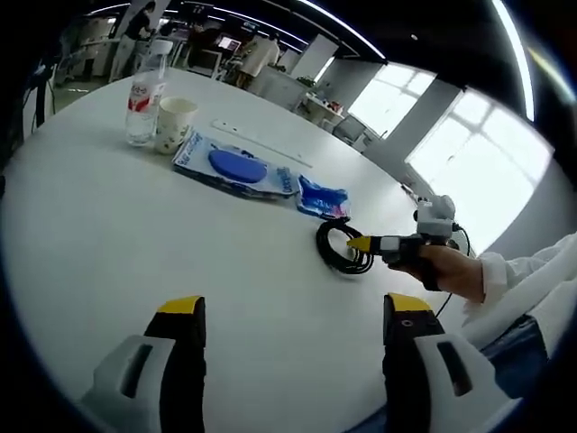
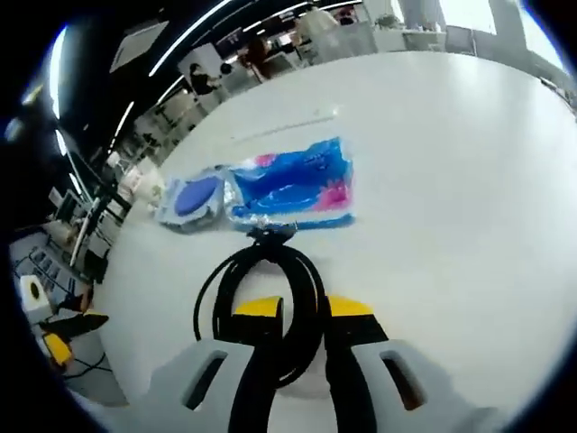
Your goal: Arrange the tabletop items into an orderly group along one side of the table until the central work area is clear of visible clutter.
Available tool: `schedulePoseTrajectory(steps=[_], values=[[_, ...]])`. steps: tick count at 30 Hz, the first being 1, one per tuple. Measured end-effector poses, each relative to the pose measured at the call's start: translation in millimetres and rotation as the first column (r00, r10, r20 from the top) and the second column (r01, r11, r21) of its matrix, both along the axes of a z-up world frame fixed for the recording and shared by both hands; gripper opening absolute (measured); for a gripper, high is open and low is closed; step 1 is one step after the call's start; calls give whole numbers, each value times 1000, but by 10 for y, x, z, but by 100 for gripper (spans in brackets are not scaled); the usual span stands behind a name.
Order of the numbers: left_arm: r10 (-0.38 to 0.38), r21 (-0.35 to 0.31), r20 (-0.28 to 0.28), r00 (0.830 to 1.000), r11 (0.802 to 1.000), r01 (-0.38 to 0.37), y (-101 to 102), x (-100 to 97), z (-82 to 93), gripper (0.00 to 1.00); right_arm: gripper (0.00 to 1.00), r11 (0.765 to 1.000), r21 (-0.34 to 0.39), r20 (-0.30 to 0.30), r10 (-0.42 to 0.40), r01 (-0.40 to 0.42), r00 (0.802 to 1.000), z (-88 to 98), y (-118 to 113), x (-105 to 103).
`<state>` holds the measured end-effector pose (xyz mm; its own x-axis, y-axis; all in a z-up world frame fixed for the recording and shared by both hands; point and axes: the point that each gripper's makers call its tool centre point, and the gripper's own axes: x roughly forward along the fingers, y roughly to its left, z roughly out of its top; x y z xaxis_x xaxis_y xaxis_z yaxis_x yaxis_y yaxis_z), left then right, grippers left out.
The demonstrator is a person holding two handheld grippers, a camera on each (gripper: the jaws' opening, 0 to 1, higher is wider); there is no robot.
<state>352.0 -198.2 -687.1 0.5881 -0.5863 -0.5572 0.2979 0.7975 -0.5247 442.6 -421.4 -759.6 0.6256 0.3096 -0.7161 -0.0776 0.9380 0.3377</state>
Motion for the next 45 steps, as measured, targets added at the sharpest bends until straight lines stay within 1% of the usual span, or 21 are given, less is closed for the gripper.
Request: schedulePoseTrajectory(steps=[4, 6, 8, 11, 14, 15, 16, 17, 19, 20, 21, 25, 27, 32, 34, 37, 40, 41, 45], values=[[-1, 0, 4, 1000, 1000, 1, 3, -10, 8, 83, 25, 1000, 19, 10, 19, -20, 1000, 46, 33, -38], [2, 1, 7, 1000, 1000, -2, 15, -12, 8, 83, 28, 999, 1, 24, 35, -35, 999, 70, 34, -69], [3, 3, 6, 1000, 1000, -3, 23, -28, 1, 82, 33, 999, -17, 28, 45, -45, 999, 71, 28, -102], [3, 4, 8, 1000, 1000, -3, 40, -61, 1, 82, 43, 999, 2, 26, 52, -53, 998, 92, 62, -143], [1, 6, 10, 1000, 1000, -1, 57, -80, 2, 83, 49, 998, 4, 42, 69, -70, 997, 133, 101, -162], [-4, 15, 12, 1000, 1000, 4, 71, -86, -5, 83, 51, 996, -3, 51, 88, -88, 995, 162, 131, -173], [-8, 22, 13, 1000, 1000, 8, 81, -90, -10, 83, 56, 995, -7, 54, 96, -96, 994, 179, 148, -179], [-16, 32, 16, 1000, 999, 15, 96, -93, -16, 83, 64, 995, -7, 56, 96, -95, 994, 186, 152, -178], [-30, 50, 20, 999, 998, 29, 120, -97, -31, 83, 75, 995, 4, 77, 100, -101, 992, 248, 196, -178], [-42, 66, 20, 999, 997, 41, 137, -102, -42, 83, 80, 994, 11, 85, 109, -110, 990, 278, 226, -186], [-44, 67, 21, 999, 997, 42, 145, -98, -39, 83, 82, 993, 12, 93, 116, -117, 989, 298, 242, -190], [-37, 62, 32, 999, 997, 35, 225, -16, 14, 84, 88, 987, 3, 105, 159, -160, 982, 357, 318, -276], [-33, 65, 43, 999, 997, 30, 266, 44, 50, 85, 92, 985, 7, 109, 169, -171, 980, 379, 340, -324], [-35, 75, 69, 997, 997, 30, 361, 174, 110, 87, 97, 983, 28, 100, 176, -180, 979, 384, 352, -441], [-34, 81, 74, 997, 996, 28, 406, 216, 130, 88, 98, 983, 18, 94, 179, -182, 979, 375, 327, -481], [-38, 99, 83, 996, 995, 29, 478, 276, 138, 89, 100, 983, 22, 96, 178, -181, 979, 399, 313, -523], [-61, 133, 93, 994, 990, 48, 518, 304, 142, 91, 99, 983, 28, 97, 179, -182, 979, 426, 307, -544], [-77, 158, 99, 992, 986, 60, 542, 321, 145, 92, 99, 983, 31, 99, 178, -182, 979, 436, 300, -549], [-88, 170, 109, 990, 983, 69, 582, 364, 183, 94, 99, 982, 41, 99, 178, -182, 979, 458, 310, -562]])
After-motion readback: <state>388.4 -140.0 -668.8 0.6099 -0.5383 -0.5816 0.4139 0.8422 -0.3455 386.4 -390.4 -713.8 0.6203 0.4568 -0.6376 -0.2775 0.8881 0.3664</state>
